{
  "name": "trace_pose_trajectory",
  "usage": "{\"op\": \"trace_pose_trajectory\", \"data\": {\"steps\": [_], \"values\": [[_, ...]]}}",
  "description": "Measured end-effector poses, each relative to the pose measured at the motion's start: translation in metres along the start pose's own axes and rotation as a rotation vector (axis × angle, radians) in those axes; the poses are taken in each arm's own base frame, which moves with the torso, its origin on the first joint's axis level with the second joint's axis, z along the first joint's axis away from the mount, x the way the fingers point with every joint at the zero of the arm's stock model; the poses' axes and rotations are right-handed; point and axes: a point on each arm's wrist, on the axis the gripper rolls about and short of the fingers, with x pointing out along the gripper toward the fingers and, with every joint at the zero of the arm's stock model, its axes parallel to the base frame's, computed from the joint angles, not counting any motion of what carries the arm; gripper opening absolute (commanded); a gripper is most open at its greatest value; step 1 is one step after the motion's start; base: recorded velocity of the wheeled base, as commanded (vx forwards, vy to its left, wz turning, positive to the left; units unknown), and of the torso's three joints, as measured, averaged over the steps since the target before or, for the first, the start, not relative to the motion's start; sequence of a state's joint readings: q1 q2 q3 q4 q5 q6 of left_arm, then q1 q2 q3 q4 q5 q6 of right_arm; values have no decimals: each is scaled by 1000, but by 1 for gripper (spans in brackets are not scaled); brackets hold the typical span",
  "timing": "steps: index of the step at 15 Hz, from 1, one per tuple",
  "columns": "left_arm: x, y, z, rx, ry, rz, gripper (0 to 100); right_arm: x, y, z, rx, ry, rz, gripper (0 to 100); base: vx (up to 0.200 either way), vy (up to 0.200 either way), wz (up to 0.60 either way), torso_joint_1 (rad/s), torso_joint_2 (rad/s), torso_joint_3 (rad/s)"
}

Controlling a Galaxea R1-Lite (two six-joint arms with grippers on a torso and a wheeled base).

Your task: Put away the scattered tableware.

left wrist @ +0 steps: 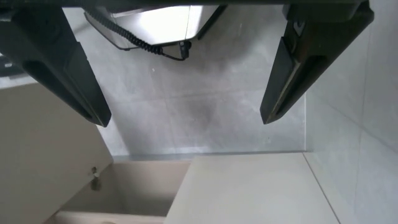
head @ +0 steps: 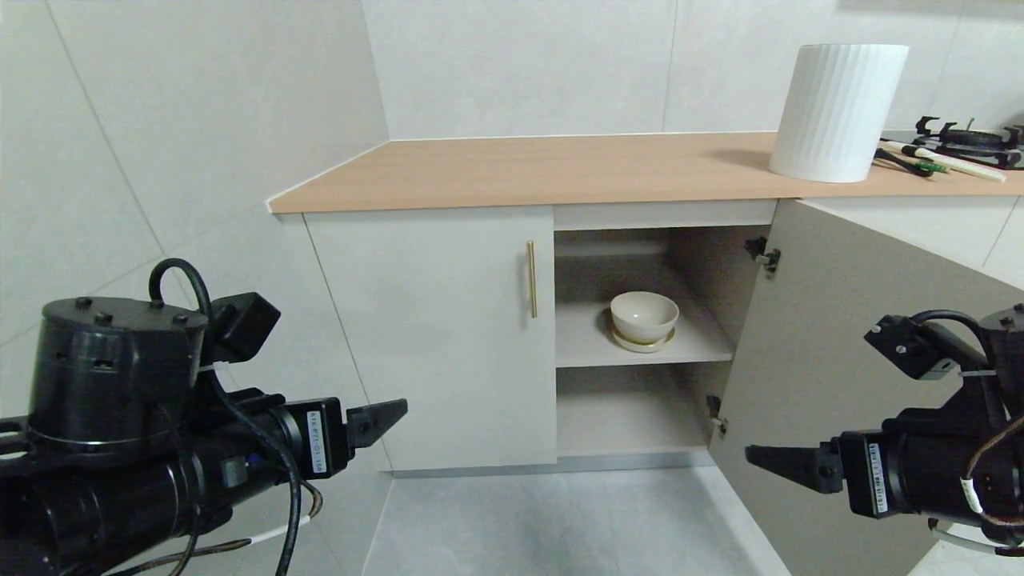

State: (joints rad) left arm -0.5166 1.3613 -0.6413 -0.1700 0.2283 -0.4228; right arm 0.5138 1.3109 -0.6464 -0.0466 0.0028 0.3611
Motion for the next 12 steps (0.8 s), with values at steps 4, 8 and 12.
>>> {"op": "trace_pose_trajectory", "data": {"steps": [4, 8, 12], "values": [[0, 0, 0, 0, 1, 0, 100, -3, -1, 0, 0, -14, -18, 100, 0, -200, 0, 2, 2, 0], [0, 0, 0, 0, 0, 0, 100, -5, -3, -4, -23, 43, -42, 100, 0, -200, 0, 2, 1, 5], [0, 0, 0, 0, -2, -1, 100, -9, -5, -6, -62, 71, -123, 100, 0, -150, 0, -3, 1, 1]]}}
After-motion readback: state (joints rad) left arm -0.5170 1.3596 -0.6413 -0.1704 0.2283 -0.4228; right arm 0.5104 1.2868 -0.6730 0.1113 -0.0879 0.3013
